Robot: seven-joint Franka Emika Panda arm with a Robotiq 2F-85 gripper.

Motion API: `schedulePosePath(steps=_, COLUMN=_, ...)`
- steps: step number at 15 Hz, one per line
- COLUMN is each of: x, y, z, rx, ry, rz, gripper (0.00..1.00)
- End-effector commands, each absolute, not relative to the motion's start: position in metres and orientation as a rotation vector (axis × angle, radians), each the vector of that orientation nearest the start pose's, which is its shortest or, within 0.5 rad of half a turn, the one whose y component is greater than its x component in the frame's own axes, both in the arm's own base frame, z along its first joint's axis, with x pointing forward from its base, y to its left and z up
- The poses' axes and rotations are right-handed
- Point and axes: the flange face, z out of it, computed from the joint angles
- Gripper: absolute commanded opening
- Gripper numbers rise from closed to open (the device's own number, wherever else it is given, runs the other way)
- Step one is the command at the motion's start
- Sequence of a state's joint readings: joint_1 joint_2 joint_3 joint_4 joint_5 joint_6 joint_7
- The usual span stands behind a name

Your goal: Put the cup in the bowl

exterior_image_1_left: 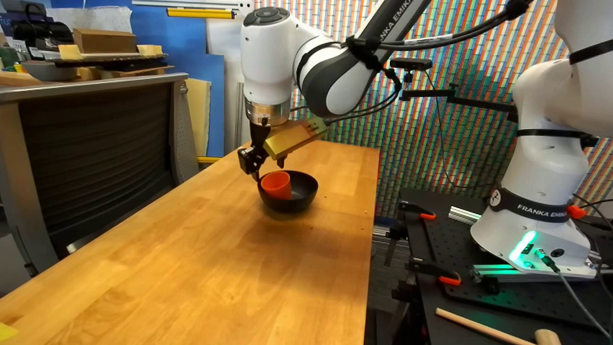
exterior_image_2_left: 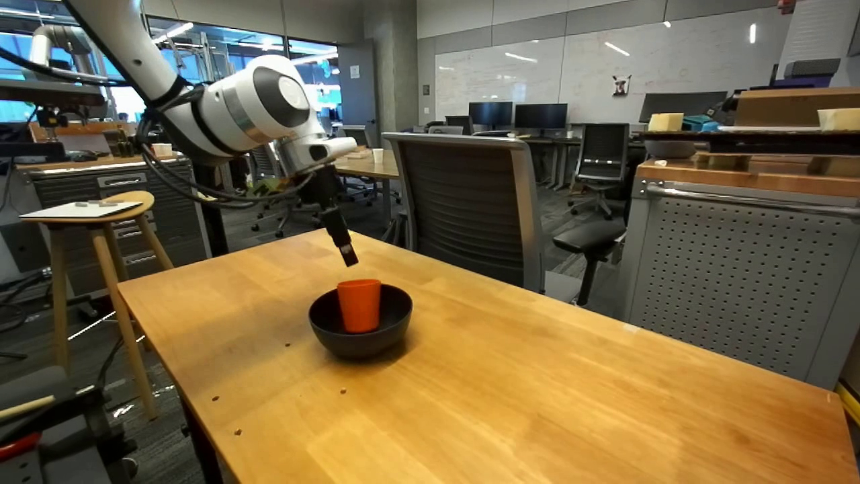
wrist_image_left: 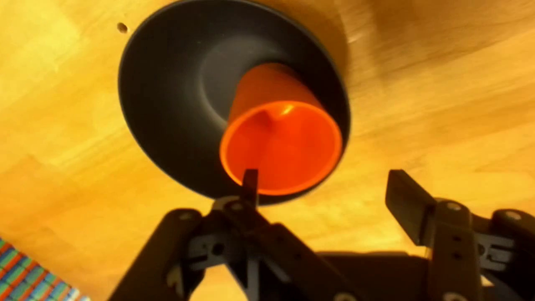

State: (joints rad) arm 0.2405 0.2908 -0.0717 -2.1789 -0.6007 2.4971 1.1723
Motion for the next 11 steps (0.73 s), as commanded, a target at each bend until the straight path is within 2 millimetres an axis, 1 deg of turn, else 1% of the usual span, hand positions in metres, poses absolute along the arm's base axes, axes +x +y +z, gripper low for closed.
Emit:
schedulePosePath(steps=1, x=0.545, y=0.137, z=0.322, rx=-3.305, ry=0.686, rz=-0.668, gripper=1.0)
schedulePosePath(steps=4, x=0.531, y=0.161, z=0.365, rx=-3.29, ry=0.552, rz=-0.728, gripper=1.0)
schedulePosePath(steps=6, x=0.517, y=0.175, z=0.388, rx=-3.288, ry=0.397, rz=-0.676, gripper=1.0)
schedulePosePath(steps=7, x=0.506, y=0.187, z=0.391, rx=-3.272, ry=0.284, rz=-0.613, gripper=1.0)
schedulePosePath(steps=9, x=0.49, y=0.203, z=0.407, rx=-3.214, ry=0.177, rz=-0.52, gripper=1.0)
schedulePosePath(steps=10, x=0.51, y=0.2, z=0.39, rx=-3.237, ry=0.287, rz=-0.572, gripper=1.0)
schedulePosePath(steps=11, x=0.503, y=0.207, z=0.397, rx=-3.222, ry=0.238, rz=-0.544, gripper=1.0)
